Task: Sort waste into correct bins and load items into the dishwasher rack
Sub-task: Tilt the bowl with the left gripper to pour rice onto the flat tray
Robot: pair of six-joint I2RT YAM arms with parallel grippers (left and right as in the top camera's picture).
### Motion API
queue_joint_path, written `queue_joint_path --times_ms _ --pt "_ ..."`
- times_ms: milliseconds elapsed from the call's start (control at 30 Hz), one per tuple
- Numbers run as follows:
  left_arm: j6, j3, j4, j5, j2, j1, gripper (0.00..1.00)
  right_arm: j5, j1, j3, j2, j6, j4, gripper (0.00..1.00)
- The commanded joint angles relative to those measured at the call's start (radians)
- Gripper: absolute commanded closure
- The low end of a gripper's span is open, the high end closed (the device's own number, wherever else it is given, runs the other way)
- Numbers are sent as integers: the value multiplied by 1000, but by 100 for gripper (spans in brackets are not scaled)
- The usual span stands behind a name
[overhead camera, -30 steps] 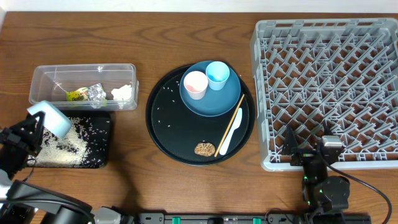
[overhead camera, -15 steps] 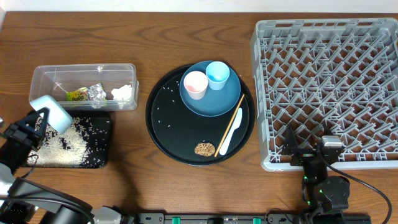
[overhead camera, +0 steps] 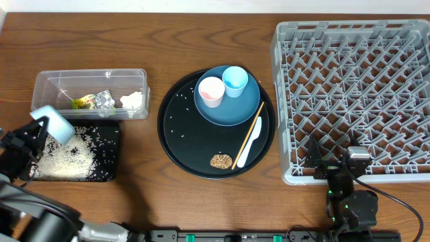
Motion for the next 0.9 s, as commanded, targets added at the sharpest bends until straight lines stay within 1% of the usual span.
queue_joint_path --times_ms 0,133,333,433,567,633,667,700,733,767,833,867 --pt "-87 12 7 66 69 1 94 7 -1 -2 2 -13 -2 1" --pt "-92 12 1 66 113 5 94 7 -1 -2 2 -13 -2 1" --pt "-94 12 2 66 114 7 94 7 -1 -2 2 -13 -2 1" --pt "-171 12 2 66 107 7 94 7 -1 -2 2 -13 -2 1" --pt "-233 12 -28 67 37 7 94 7 -1 -2 2 -13 -2 1" --pt "-221 12 -61 66 -39 7 94 7 -1 -2 2 -13 -2 1" --pt "-185 12 -43 64 -84 7 94 7 -1 -2 2 -13 -2 1" --pt "-192 13 -7 22 -120 7 94 7 -1 -2 2 -13 -2 1" --pt "-233 12 9 -37 -143 7 94 7 -1 -2 2 -13 -2 1" --pt "-274 13 11 -61 -159 7 94 7 -1 -2 2 -13 -2 1" --pt "-286 13 31 10 -163 6 94 7 -1 -2 2 -13 -2 1" --pt "-285 12 33 8 -160 6 94 7 -1 -2 2 -13 -2 1"
